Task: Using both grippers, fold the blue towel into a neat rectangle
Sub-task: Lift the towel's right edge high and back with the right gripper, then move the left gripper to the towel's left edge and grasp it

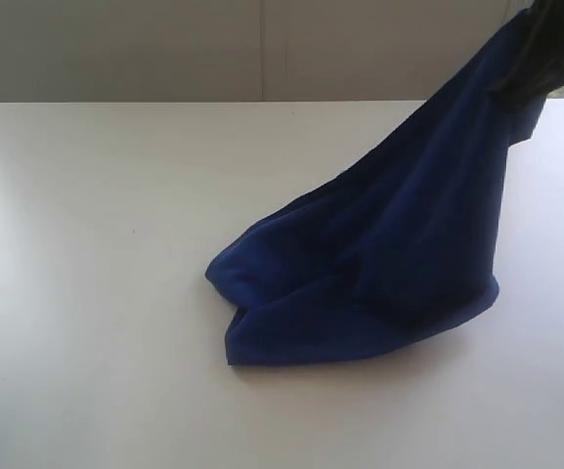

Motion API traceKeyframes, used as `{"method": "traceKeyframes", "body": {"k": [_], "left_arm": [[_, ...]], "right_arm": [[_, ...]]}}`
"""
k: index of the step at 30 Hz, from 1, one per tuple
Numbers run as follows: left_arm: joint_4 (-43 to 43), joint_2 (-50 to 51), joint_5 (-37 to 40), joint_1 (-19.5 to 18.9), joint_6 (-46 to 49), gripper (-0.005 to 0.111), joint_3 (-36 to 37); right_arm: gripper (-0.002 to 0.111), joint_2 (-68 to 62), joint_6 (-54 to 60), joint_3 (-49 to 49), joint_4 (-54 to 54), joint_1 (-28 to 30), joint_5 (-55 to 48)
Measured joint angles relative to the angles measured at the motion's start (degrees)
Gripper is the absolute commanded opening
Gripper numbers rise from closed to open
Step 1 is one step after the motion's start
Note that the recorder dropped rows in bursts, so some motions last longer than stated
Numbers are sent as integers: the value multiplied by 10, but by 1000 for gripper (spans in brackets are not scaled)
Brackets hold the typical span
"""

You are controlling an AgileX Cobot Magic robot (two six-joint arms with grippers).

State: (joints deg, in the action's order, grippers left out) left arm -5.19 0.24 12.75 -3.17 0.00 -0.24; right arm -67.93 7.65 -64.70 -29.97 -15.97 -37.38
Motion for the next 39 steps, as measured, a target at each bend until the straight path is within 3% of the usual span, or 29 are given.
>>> {"method": "traceKeyframes", "body": {"k": [9, 18, 26, 39], "left_arm": [[-44, 0, -155, 0, -95, 0, 0], [-44, 0, -236, 0, -133, 0, 0], [-45, 90, -151, 0, -152, 0, -83], [-52, 470, -32, 15, -60, 0, -328]], "right_arm": [[0, 0, 0, 0, 1, 0, 0], [0, 0, 0, 0, 1, 0, 0], [0, 0, 0, 0, 2, 0, -1], [0, 0, 0, 0, 3, 0, -1]]}}
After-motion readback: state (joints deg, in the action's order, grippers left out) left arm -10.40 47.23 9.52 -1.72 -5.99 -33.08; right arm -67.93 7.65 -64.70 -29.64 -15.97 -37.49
